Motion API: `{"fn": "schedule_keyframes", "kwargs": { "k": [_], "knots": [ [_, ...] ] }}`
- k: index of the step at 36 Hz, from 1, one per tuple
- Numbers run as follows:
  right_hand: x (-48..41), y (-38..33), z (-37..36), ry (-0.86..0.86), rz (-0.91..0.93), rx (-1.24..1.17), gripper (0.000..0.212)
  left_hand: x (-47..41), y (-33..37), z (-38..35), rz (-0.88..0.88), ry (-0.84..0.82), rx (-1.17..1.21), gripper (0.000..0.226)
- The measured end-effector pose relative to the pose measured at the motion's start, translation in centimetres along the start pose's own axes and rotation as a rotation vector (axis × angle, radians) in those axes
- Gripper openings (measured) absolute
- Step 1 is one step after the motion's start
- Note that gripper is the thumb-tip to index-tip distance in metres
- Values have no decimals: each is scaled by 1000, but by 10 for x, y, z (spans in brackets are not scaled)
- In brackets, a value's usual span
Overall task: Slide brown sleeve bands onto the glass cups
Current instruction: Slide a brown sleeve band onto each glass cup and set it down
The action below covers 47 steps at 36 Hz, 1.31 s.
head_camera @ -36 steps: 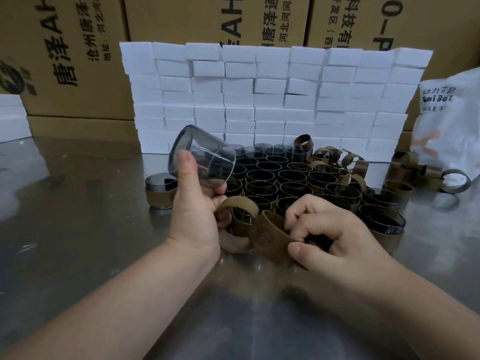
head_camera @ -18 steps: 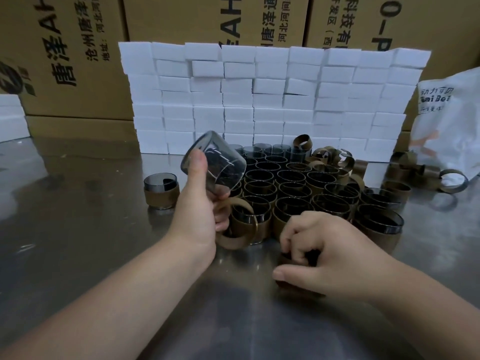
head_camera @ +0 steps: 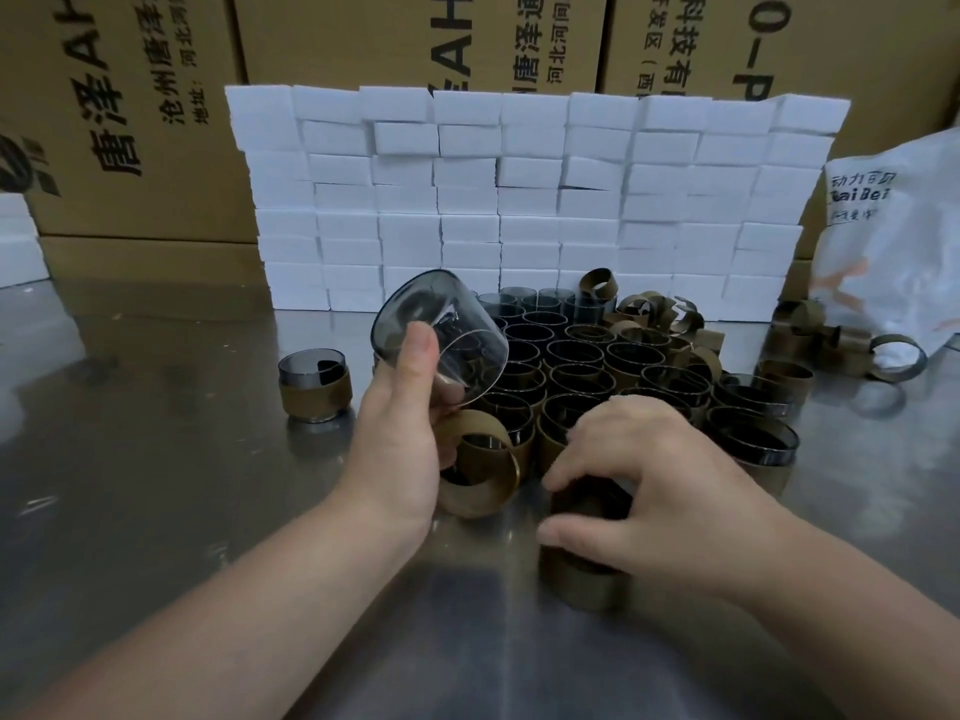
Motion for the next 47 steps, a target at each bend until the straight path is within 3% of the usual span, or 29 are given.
{"fn": "schedule_keyframes", "kwargs": {
  "k": [5,8,13,16,18,21,25,28,32,37,40,43,47],
  "knots": [
    [4,-4,8,289,-185,-106,37,3,-3,0,-121,-145,-1,56],
    [6,-5,6,311,-191,-173,34,9,-1,-3,-309,-293,-79,65],
    [9,-5,3,312,-140,-300,45,14,2,-2,-487,-345,-346,73],
    [11,-3,4,315,-105,-327,66,14,0,-1,-473,-392,-422,85],
    [11,-4,5,317,-97,-319,67,15,0,-1,-487,-405,-462,89],
    [10,-4,6,308,-107,-303,73,15,2,0,-493,-387,-424,86],
    [7,-5,6,328,-94,-264,62,16,5,-1,-526,-380,-419,78],
    [7,-5,5,270,-65,-309,76,17,10,-4,-567,-382,-458,67],
    [7,-7,-1,177,-150,-479,86,17,10,-3,-566,-431,-478,70],
    [7,-15,-4,117,-259,-762,91,17,7,-2,-483,-461,-507,96],
    [7,-19,-3,189,-290,-902,70,17,7,-4,-444,-440,-513,93],
    [7,-20,-3,334,-325,-949,66,16,3,-7,-476,-376,-641,94],
    [3,-16,1,540,-375,-934,58,11,-1,-6,-462,-243,-565,54]
  ]
}}
Point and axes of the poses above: each hand's wrist, its own x-axis away from the middle knuckle, its own z-axis out of the back of the hand, y = z × x, the point moved 1 cm from there along -x, towards the middle knuckle, and after that the axes turned 7 degrees about y, right-handed, at the moved point
